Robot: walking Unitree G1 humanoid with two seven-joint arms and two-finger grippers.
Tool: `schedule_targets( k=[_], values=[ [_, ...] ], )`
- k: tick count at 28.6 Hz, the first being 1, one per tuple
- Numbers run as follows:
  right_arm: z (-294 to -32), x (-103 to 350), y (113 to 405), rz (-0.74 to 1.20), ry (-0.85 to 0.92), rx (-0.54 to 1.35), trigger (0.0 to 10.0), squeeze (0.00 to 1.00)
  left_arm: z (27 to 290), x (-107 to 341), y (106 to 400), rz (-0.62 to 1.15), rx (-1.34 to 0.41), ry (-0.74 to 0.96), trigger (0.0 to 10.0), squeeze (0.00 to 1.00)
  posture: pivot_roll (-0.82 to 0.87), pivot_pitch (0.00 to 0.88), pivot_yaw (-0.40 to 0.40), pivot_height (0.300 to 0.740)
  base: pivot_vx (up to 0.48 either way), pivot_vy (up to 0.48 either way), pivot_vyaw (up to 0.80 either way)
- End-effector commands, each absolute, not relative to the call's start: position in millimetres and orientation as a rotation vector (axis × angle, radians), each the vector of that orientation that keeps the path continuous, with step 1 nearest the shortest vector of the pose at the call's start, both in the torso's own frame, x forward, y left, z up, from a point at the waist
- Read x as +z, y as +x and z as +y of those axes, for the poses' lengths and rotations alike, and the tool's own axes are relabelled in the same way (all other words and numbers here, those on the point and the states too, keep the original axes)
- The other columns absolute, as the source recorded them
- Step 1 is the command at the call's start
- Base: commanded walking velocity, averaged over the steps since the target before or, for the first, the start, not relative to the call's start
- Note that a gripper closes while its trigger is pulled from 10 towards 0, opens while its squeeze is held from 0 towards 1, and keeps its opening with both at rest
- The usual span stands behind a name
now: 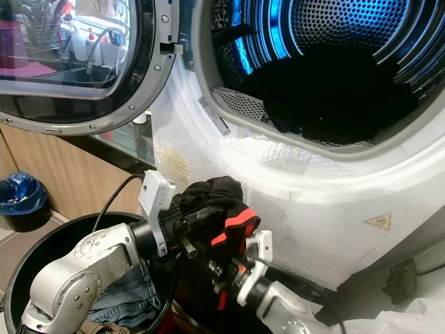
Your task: Clothes washing
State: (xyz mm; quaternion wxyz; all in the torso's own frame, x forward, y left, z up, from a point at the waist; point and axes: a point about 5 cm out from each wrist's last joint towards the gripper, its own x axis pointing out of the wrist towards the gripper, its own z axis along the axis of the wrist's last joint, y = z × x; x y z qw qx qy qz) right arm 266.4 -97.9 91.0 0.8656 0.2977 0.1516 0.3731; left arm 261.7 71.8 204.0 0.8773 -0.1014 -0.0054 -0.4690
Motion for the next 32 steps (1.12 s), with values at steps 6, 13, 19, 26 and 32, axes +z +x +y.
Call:
schedule_targets(
  k=[6,13,19,26,32],
  values=[
    [-92.5,115.4,281.6,0.199,0.879,0.696,10.0,0.00,60.1,211.6,266.6,-0.054,-0.967,-0.239,0.0,0.00,0.03,0.000,-0.146,0.740,0.000,0.000,0.00],
    [-84.7,135.1,268.4,0.104,1.070,0.875,10.0,0.00,57.1,210.3,268.9,-0.038,-0.931,-0.271,0.0,0.00,0.03,0.000,-0.143,0.740,0.000,0.000,0.00],
    [-90.4,147.2,275.2,0.017,1.204,0.856,10.0,0.00,51.4,209.8,266.8,-0.029,-0.943,-0.284,0.0,0.00,0.04,0.000,-0.140,0.740,0.000,0.000,0.00],
    [-89.2,160.1,269.7,-0.042,1.264,0.971,10.0,0.00,45.8,208.3,263.6,-0.013,-0.963,-0.289,0.0,0.00,0.04,0.000,-0.139,0.740,0.000,0.000,0.00],
    [-88.7,165.9,267.3,-0.089,1.302,1.020,0.0,0.00,40.4,207.2,262.4,0.008,-0.978,-0.285,0.0,0.00,0.04,0.000,-0.131,0.740,0.000,0.000,0.00]
  ],
)
